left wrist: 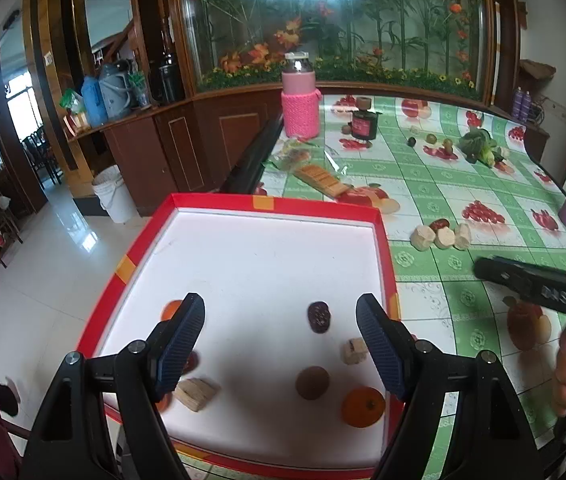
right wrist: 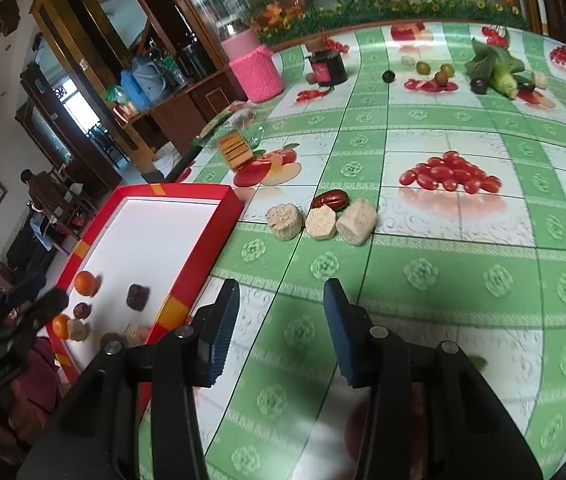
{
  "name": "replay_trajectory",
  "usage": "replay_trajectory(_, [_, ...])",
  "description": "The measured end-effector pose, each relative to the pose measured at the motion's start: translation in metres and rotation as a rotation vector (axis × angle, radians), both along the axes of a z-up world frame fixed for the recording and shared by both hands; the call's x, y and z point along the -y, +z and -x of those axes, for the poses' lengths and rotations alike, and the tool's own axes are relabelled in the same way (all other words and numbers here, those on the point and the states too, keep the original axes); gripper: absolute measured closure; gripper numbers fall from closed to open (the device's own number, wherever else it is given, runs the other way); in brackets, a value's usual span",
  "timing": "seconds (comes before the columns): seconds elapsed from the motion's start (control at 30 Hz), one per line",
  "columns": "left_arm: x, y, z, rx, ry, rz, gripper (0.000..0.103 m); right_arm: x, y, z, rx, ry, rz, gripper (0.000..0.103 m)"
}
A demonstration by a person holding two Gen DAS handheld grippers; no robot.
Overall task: Organize fruits
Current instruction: 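Withdraw both tools from the tray toward the beige cakes, then grasp a beige cake cube with the right tool while the left grasps a round beige cake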
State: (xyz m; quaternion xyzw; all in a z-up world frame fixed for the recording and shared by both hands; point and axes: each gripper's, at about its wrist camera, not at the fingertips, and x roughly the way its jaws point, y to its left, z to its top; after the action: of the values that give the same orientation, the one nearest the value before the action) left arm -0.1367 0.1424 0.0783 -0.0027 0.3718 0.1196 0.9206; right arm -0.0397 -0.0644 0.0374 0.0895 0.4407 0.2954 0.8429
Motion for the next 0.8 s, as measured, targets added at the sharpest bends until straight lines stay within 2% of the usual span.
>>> replay_trajectory(0.17, [-0.001,-0.001,0.002,-0.008,0.003,0.0,0.025,-0.009,-0.011,-0.014,-0.028,0.006,0.031,0.057])
replay_trajectory(0.3, [-0.001,0.0,0.001,-0.008,0.001,0.001,0.025,-0.001,-0.014,-0.024,-0.007,-0.082,0.079,0.057])
replay_trajectory(0.47, [0.002,0.001,-0.003,-0.008,-0.018,0.002,0.025,0.01,-0.019,-0.039,-0.022,-0.146,0.074,0.057])
replay_trajectory(0.8, [0.017,0.004,-0.01,-0.019,-0.062,-0.007,0.025,-0.002,-0.025,-0.053,0.054,-0.162,0.21,0.057])
